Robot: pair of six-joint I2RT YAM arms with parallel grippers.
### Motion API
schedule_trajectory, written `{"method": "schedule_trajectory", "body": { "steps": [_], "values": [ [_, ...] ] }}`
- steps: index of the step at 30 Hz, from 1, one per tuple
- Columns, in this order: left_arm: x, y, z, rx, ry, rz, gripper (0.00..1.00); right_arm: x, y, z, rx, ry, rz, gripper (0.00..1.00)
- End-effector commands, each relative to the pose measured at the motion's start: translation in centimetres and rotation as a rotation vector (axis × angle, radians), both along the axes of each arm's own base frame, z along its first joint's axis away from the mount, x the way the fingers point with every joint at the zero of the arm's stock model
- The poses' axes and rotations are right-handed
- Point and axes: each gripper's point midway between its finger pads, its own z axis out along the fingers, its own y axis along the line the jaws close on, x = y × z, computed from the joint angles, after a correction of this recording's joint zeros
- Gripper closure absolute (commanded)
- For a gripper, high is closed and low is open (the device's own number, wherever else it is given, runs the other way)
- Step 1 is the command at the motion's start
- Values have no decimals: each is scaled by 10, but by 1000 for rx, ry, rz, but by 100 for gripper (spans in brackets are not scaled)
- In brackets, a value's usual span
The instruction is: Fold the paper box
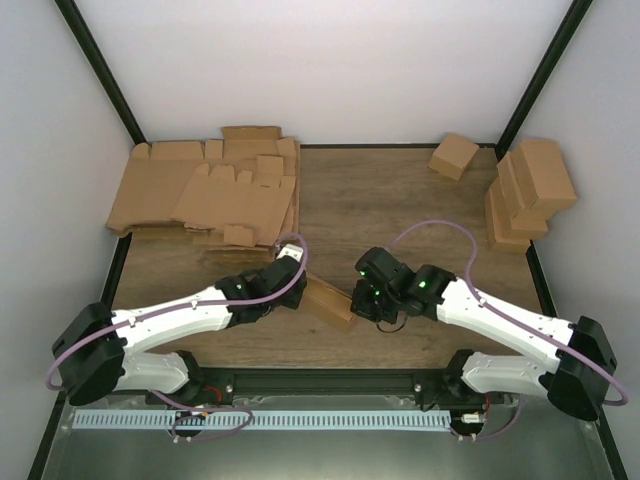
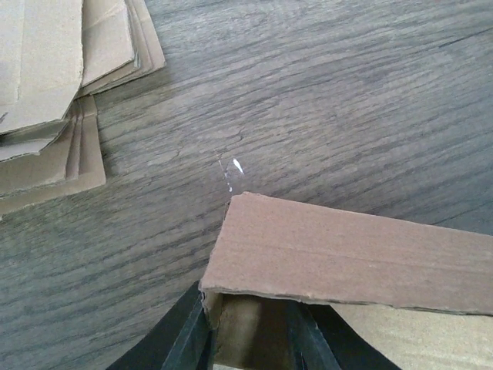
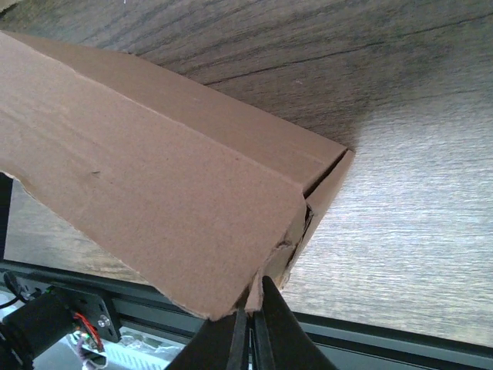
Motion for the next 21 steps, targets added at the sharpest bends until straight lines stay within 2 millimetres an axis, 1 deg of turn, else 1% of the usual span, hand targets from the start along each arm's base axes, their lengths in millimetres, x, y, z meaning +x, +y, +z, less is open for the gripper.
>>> {"method": "schedule_trajectory", "body": {
  "steps": [1,3,7,9,15,17,21],
  "values": [
    [-3,-12,2,-6,9,-28,73,-1,11,8,95,17,-20,99],
    [-3,-12,2,-4,8,-28,73,-2,9,7,93,25,-28,99],
    [-3,-13,2,1,6,-29,73,1,7,12,118,22,-53,99],
    [-3,-13,2,3,6,-29,73,1,6,11,120,25,-66,99],
    [-4,-13,1,7,6,-29,73,-5,4,-1,124,59,-82,99],
    [-4,-13,1,6,8,-30,73,-6,5,-2,133,68,-84,99],
    [-4,-14,1,5,8,-30,73,-6,0,-6,111,66,-92,99]
  ]
}}
